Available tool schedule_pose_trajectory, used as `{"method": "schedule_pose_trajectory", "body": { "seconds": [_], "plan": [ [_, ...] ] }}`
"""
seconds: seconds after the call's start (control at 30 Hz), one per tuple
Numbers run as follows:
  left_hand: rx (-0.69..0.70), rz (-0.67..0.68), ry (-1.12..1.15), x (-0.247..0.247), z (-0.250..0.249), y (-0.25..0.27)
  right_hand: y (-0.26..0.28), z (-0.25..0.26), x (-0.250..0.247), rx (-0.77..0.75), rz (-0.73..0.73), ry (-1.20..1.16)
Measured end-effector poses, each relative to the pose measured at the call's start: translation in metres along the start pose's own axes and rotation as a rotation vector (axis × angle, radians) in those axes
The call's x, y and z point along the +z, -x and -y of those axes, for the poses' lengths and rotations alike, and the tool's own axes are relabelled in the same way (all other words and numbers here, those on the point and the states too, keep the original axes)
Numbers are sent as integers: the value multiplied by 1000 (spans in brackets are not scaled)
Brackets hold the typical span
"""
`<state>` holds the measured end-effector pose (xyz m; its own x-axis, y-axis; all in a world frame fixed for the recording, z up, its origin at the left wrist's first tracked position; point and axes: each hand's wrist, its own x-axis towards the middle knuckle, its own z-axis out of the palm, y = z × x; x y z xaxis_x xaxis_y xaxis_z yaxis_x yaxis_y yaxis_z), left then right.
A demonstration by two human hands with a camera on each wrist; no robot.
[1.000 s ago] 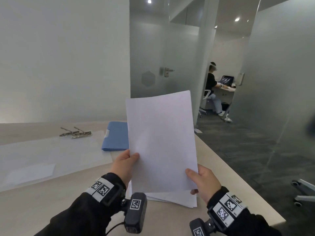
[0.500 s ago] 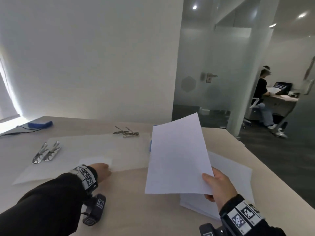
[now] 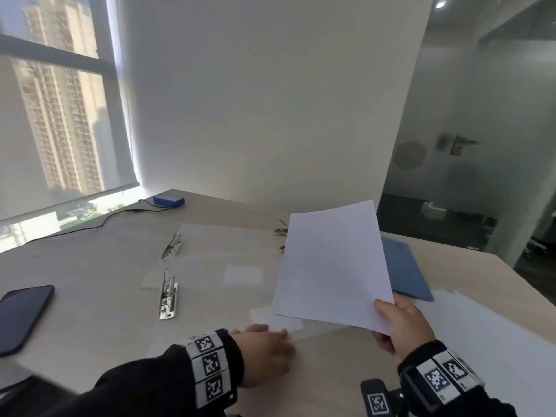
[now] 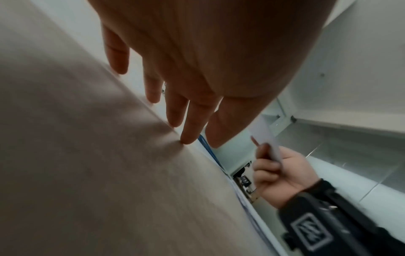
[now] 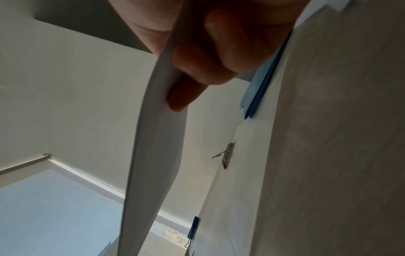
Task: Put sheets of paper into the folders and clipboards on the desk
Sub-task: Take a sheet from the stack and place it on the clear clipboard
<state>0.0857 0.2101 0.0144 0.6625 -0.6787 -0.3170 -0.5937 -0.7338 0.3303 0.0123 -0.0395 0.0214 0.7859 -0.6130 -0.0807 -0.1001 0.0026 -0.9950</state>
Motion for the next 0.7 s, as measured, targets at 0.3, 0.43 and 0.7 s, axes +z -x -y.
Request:
{"method": "schedule_pose_trajectory", "body": {
  "seconds": [0.3,0.43,0.7],
  "plan": [
    [-185,-625,901,-29,107,44,-3,-9,69,35,160,95],
    [-407,-831,985,-42,175,39,0,-14,107,53,267,169],
    [-471,-652,1148,-30,211,17,9,-10,160,47,387,196]
  ]
}}
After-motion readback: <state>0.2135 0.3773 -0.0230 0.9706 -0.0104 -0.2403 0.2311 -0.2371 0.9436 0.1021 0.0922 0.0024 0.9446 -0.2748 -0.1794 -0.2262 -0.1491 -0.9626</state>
